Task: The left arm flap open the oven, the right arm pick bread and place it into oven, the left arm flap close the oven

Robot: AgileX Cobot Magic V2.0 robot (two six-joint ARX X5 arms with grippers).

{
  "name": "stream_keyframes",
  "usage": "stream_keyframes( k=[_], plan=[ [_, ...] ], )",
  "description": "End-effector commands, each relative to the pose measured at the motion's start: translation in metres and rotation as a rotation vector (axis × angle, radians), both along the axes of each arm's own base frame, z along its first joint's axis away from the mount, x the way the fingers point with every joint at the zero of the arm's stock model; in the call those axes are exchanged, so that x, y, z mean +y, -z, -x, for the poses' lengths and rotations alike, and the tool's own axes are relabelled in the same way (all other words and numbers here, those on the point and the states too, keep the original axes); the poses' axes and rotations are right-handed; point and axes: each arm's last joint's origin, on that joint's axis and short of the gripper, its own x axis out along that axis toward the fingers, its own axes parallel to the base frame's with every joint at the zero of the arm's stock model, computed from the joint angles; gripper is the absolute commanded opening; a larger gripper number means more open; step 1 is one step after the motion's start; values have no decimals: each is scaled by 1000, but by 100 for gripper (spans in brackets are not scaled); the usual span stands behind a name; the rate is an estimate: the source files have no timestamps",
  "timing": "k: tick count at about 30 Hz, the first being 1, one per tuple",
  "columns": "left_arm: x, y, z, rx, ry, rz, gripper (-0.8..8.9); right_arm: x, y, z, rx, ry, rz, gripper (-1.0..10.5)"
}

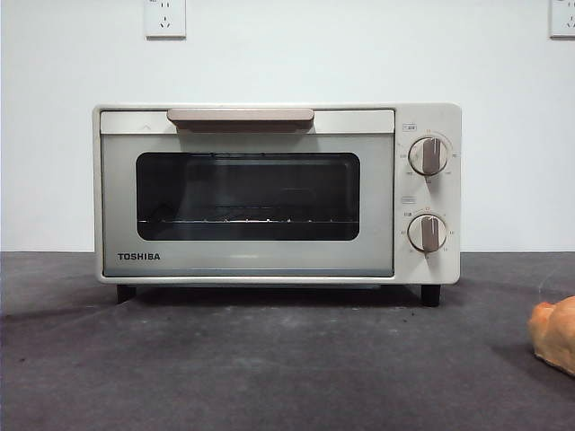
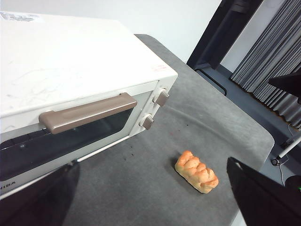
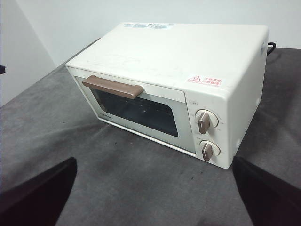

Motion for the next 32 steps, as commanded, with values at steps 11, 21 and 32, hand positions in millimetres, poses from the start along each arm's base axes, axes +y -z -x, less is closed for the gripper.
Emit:
stream_keyframes(
  k=[11,21,32],
  plan=[
    [0,-6,-1,-27,-15,-7,500,4,24,-31,329,14,19,539],
    [-1,-5,-1,-19,-11,-11,500,25,70,-83,682,65,268,539],
    [-1,1,0,17,-43,-67,500,55,130,-118,922,22,463,539]
  ],
)
